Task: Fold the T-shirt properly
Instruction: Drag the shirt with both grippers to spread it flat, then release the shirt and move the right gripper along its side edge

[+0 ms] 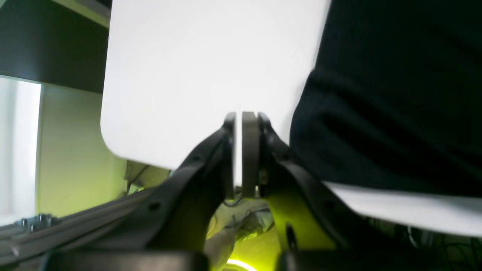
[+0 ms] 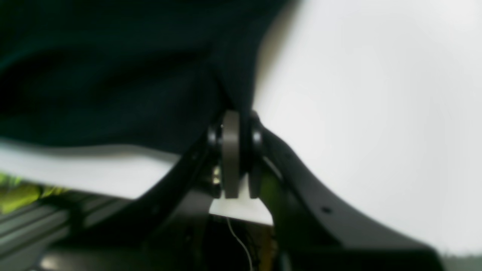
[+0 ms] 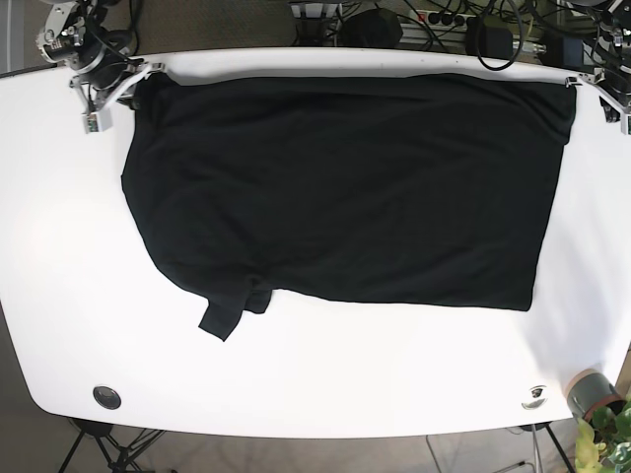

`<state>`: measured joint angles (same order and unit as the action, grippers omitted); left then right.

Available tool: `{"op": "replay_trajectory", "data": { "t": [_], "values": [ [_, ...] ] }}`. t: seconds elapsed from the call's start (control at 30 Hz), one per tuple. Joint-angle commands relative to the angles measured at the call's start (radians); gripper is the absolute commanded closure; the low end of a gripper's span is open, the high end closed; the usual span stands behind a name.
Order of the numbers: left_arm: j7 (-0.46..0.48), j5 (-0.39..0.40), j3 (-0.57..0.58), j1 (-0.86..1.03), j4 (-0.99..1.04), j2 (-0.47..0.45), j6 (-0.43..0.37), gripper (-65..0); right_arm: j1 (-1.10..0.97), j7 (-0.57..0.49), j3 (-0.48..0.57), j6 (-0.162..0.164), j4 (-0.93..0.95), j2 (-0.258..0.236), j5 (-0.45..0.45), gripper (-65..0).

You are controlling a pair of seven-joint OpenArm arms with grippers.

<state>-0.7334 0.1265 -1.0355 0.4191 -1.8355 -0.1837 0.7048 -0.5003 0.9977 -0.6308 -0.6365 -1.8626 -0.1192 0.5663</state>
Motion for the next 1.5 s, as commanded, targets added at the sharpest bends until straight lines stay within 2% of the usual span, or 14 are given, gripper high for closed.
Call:
{"op": "replay_trajectory", "data": {
  "t": [0.0, 0.07, 0.27, 0.37, 0.43, 0.47, 0.57, 0.6, 0.7, 0.8, 1.0, 1.17, 1.27, 1.47],
  "values": [
    [0.018, 0.008, -0.009, 0.005, -0.017, -0.018, -0.007, 0.0, -0.014, -0.012, -0.01, -0.041, -0.013, -0.014, 0.007, -2.1],
    [0.018, 0.008, -0.009, 0.005, -0.017, -0.018, -0.007, 0.0, -0.018, -0.012, -0.013, -0.062, -0.012, -0.01, 0.007, -2.1],
    [0.018, 0.008, -0.009, 0.007, -0.017, -0.018, -0.007, 0.0, -0.03, -0.012, -0.016, -0.062, -0.018, -0.009, 0.007, -7.3],
    [0.018, 0.008, -0.006, 0.004, -0.017, -0.018, -0.007, 0.0, -0.036, -0.012, -0.034, -0.062, -0.019, -0.009, 0.007, -20.9],
    [0.018, 0.009, 0.005, 0.004, -0.017, -0.018, -0.007, -1.7, -0.036, -0.012, -0.07, -0.062, -0.025, -0.007, 0.007, -32.8],
    [0.018, 0.009, 0.021, 0.004, -0.017, -0.021, -0.007, -4.9, -0.036, -0.012, -0.085, -0.062, -0.029, -0.007, 0.007, -40.1],
    [0.018, 0.011, 0.04, -0.001, -0.017, -0.023, -0.007, -16.7, -0.03, -0.017, -0.114, -0.062, -0.035, 0.01, 0.008, -53.1],
    [0.018, 0.011, 0.047, -0.007, -0.017, -0.023, -0.007, -20.3, -0.027, -0.017, -0.123, -0.062, -0.035, 0.011, 0.008, -54.7],
    [0.016, 0.012, 0.047, -0.058, -0.016, -0.017, -0.007, -31.2, 0.019, -0.015, -0.139, -0.062, -0.035, 0.013, 0.008, -55.3],
    [0.011, 0.011, 0.047, -0.102, -0.01, -0.007, -0.007, -37.8, 0.07, -0.015, -0.14, -0.062, -0.025, 0.008, 0.001, -55.5],
    [0.011, 0.005, 0.085, -0.173, -0.01, 0.003, -0.007, -38.1, 0.203, -0.007, -0.134, -0.062, 0.016, -0.001, -0.002, -55.5],
    [0.011, 0.005, 0.129, -0.193, -0.01, -0.001, -0.007, -38.1, 0.325, 0.031, -0.096, -0.062, 0.1, -0.047, -0.002, -55.5],
    [0.011, 0.0, 0.142, -0.236, -0.01, 0.002, -0.007, -37.9, 0.4, 0.031, -0.042, -0.035, 0.183, -0.098, -0.002, -55.5],
    [0.011, 0.0, 0.143, -0.251, -0.01, 0.003, -0.007, -37.9, 0.555, 0.026, 0.001, 0.013, 0.366, -0.155, -0.002, -55.3]
  ]
}}
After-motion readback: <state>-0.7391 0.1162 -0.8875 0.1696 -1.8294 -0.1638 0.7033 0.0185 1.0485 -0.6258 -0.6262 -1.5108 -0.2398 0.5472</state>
